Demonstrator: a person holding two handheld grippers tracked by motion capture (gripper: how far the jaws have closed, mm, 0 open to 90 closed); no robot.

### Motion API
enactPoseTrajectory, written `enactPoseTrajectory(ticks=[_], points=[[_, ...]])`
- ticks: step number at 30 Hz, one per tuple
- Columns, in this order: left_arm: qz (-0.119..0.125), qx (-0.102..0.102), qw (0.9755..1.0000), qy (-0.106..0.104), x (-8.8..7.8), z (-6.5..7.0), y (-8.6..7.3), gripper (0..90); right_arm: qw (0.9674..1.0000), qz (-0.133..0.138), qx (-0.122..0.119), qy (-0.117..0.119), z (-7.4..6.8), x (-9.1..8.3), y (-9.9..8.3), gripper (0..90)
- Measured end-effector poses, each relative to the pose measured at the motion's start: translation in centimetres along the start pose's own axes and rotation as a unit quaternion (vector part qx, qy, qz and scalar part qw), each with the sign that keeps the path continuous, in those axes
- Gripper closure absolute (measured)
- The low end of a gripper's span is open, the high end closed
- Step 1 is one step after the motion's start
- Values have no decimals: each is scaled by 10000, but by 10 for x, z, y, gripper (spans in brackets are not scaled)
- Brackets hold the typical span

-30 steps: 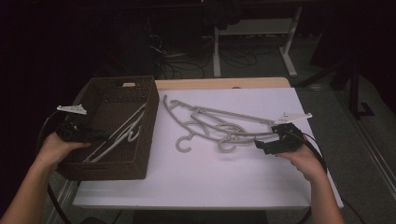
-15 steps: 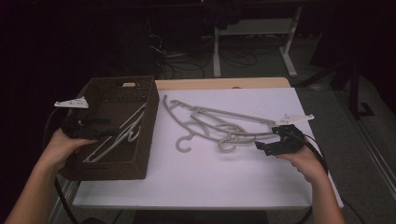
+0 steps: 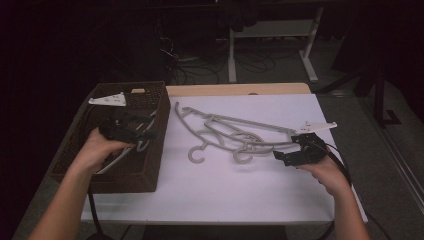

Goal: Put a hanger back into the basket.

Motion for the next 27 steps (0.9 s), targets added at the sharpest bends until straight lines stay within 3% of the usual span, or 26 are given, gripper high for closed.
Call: enactPoseTrajectory(ticks=[7, 14, 18, 22, 23, 24, 25, 27], points=[[-49, 262, 9990, -364, 47, 34, 23, 181, 10000, -8, 35, 71, -5, 3, -4, 103], [-264, 394, 9972, -578, 100, 56, 28, 215, 9999, -49, 47, 150, -8, 3, -18, 105], [-370, 389, 9966, -630, 131, 56, 24, 304, 9998, -20, 75, 170, -7, 1, -24, 105], [-515, 428, 9967, -470, 158, 46, 20, 468, 9998, 25, 119, 152, -4, -1, -24, 109], [-515, 428, 9967, -470, 158, 46, 20, 524, 9998, 25, 119, 152, -4, -1, -24, 109], [-607, 465, 9966, -322, 172, 36, 16, 524, 9998, 20, 126, 153, -3, -1, -24, 109], [-659, 474, 9964, -256, 179, 31, 14, 628, 9998, 14, 120, 158, -3, 0, -25, 109], [-769, 538, 9955, -96, 191, 20, 10, 725, 9998, 12, 129, 146, -2, 0, -25, 110]])
Point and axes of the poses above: each handheld gripper's, and its own axes: x roughly forward along the jaws, y roughly out of its top, z roughly to its right, the point moved 10 cm from there along x, roughly forward along the jaws, and after that the axes turned 1 degree about z, right-handed, at the moved point
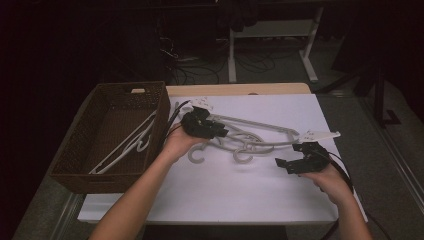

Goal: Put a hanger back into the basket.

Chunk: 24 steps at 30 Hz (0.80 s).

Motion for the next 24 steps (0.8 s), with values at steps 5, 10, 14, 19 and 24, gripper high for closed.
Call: enactPoseTrajectory(ticks=[5, 10, 14, 19, 24], points=[[-396, 83, 9987, 315, 32, -28, -11, 900, 10000, 27, 0, 12, 0, 0, 1, 110], [-635, 17, 9967, 502, 55, -50, -19, 900, 10000, 7, -15, 9, 1, 0, 0, 111], [-831, -39, 9950, 549, 67, -63, -27, 900, 10000, 15, -15, 11, 2, 0, 0, 113], [-1037, -76, 9934, 477, 70, -63, -35, 900, 10000, 8, -7, 7, 3, 0, 0, 113], [-1158, -56, 9929, 260, 62, -52, -43, 900, 10000, 0, 4, -14, 5, 0, -1, 115]])
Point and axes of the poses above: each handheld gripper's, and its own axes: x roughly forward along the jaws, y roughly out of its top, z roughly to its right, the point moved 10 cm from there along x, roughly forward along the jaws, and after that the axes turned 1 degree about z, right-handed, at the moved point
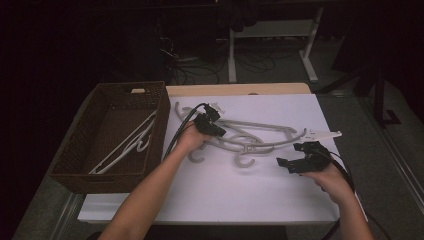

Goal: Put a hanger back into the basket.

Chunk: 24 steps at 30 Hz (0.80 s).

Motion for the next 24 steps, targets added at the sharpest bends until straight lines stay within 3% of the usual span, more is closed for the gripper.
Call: enactPoseTrajectory(ticks=[6, 18, 22, 24], points=[[-86, 53, 9996, -274, -9, 18, -15, 900, 10000, -3, -15, -12, -1, 0, 0, 115], [-178, 204, 9962, -829, -18, 64, -38, 900, 10000, -34, -16, -17, -1, 2, 0, 115], [-139, 245, 9960, -848, -20, 72, -43, 900, 10000, -28, -19, -15, -1, 1, 0, 115], [-39, 227, 9969, -749, -21, 71, -43, 900, 10000, -34, -17, -19, -1, 1, 0, 115]])
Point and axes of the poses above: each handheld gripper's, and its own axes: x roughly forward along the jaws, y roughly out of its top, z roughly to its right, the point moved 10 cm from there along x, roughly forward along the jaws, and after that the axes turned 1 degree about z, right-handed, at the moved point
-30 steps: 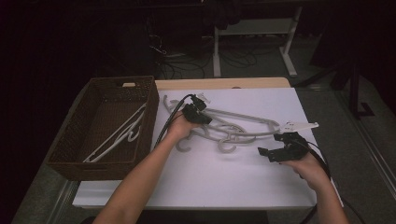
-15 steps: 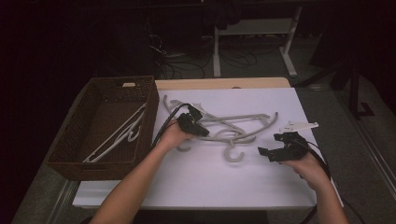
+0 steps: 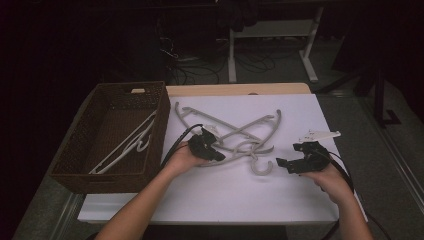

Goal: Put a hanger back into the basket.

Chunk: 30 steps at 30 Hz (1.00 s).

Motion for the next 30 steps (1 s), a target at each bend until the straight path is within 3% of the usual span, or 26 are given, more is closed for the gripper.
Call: enactPoseTrajectory(ticks=[4, 9, 11, 15, 18, 21, 30], points=[[191, -15, 9998, 114, -9, -4, 7, 813, 10000, -22, 1, -17, 1, 1, 0, 115], [447, -53, 9990, 30, -18, 1, 21, 666, 10000, -55, 4, -35, 1, 2, -2, 115], [468, -94, 9988, -114, -17, 8, 24, 587, 10000, -63, -1, -38, 1, 2, -2, 115], [269, 58, 9996, 1, -7, 15, 24, 503, 10000, -67, 11, -40, 1, 2, -4, 115], [41, 145, 9998, 100, 4, 16, 19, 509, 10000, -65, 22, -41, 1, 1, -4, 115], [-170, 327, 9991, 218, 11, 16, 16, 572, 10000, -79, 19, -49, 2, 1, -6, 115], [-388, 516, 9975, 271, 22, 18, 12, 748, 9999, -156, -16, -56, 2, 4, -10, 115]])
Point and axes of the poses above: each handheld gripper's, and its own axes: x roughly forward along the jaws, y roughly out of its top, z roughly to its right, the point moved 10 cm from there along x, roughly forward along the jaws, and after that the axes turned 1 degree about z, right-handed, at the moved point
